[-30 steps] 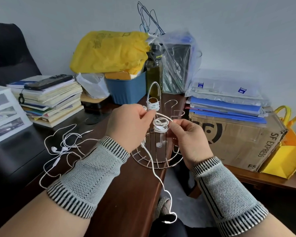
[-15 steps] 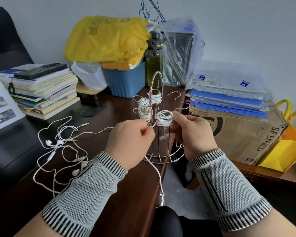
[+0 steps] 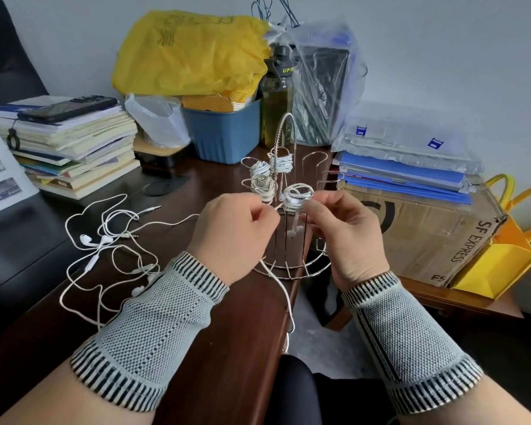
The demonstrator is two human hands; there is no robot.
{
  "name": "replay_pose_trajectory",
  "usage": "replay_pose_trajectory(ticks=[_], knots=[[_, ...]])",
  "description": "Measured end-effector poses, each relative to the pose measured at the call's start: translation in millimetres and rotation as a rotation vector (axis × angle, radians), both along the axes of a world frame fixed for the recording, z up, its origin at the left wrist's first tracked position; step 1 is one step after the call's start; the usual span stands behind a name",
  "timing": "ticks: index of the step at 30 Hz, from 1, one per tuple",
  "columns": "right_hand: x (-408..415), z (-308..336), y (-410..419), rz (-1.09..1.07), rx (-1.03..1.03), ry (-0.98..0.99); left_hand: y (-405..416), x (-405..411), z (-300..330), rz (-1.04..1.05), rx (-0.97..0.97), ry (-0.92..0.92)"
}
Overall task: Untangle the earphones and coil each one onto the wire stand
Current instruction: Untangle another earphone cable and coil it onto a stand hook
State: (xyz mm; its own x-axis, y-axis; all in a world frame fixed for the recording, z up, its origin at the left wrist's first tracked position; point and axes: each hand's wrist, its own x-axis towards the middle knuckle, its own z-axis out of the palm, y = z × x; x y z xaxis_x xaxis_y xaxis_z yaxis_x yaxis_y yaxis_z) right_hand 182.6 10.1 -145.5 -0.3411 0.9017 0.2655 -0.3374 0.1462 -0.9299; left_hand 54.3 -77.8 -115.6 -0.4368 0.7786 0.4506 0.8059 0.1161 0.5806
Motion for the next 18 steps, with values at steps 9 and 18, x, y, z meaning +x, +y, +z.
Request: replay_pose_trajectory(ticks=[9,18], knots=[[-1.8,2.3,-6.4,-0.066,0.033,-0.051,-2.2,-3.0,7.5,-0.11,-0.005,-0.057],[-1.0,-12.5,-2.9,-0.324,0.615,-0.313,-10.2,13.1,13.9,-0.166,-0.235,0.173]])
